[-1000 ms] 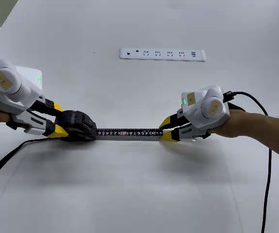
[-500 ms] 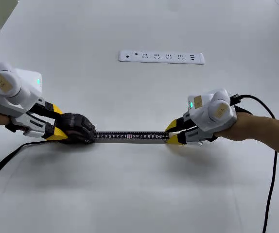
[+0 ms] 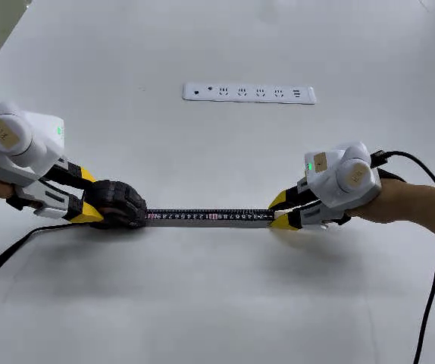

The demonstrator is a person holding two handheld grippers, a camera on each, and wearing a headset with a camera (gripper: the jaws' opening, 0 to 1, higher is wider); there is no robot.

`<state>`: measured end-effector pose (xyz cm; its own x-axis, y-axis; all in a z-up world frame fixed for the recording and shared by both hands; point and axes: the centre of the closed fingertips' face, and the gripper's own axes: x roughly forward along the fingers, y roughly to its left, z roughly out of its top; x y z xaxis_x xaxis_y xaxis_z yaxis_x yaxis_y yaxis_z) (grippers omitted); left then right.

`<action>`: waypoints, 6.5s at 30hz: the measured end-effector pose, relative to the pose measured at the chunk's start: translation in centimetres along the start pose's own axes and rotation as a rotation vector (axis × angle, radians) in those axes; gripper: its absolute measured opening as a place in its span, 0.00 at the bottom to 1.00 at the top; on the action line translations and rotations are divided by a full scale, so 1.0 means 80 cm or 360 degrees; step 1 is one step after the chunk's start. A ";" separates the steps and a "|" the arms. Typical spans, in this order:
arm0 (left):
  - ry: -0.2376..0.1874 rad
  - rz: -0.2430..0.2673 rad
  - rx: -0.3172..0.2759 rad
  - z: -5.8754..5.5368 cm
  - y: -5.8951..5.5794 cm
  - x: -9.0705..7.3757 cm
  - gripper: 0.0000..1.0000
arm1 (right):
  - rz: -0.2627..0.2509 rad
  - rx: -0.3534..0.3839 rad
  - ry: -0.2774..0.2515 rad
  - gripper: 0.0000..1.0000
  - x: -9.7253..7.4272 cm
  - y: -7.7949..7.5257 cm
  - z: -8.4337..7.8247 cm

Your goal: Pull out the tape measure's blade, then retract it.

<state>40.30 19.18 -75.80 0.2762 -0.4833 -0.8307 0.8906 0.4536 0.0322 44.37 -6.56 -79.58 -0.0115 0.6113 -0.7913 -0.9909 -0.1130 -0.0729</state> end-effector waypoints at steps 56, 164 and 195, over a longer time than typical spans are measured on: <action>0.0078 0.0050 0.0079 -0.001 0.002 -0.001 0.33 | -0.0004 0.0179 0.0094 0.20 -0.022 -0.002 -0.030; -0.0482 0.0653 -0.0752 0.001 -0.098 -0.070 0.99 | -0.0660 0.0906 -0.0304 0.99 -0.098 0.088 -0.001; -0.0500 0.0867 -0.1050 0.014 -0.121 -0.063 0.99 | -0.0803 0.1164 -0.0393 0.99 -0.079 0.123 0.046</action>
<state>30.67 16.35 -71.28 0.7699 -0.2148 -0.6009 0.2473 0.9685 -0.0293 34.20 -8.64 -73.01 0.5001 0.6127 -0.6119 -0.7231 0.6843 0.0943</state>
